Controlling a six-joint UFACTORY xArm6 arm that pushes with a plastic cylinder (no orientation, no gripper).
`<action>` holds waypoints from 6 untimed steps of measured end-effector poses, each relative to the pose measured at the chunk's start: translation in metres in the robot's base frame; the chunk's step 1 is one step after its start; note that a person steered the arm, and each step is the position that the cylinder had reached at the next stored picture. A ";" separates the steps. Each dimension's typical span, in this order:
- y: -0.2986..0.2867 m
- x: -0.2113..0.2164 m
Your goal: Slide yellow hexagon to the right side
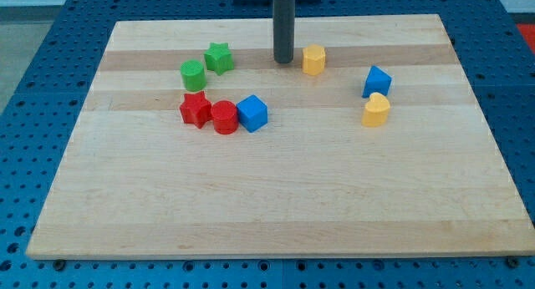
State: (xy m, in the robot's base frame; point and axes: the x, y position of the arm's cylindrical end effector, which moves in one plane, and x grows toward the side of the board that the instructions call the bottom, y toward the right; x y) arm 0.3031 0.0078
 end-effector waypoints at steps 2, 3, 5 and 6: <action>0.024 0.000; 0.046 0.000; 0.082 0.000; 0.091 0.000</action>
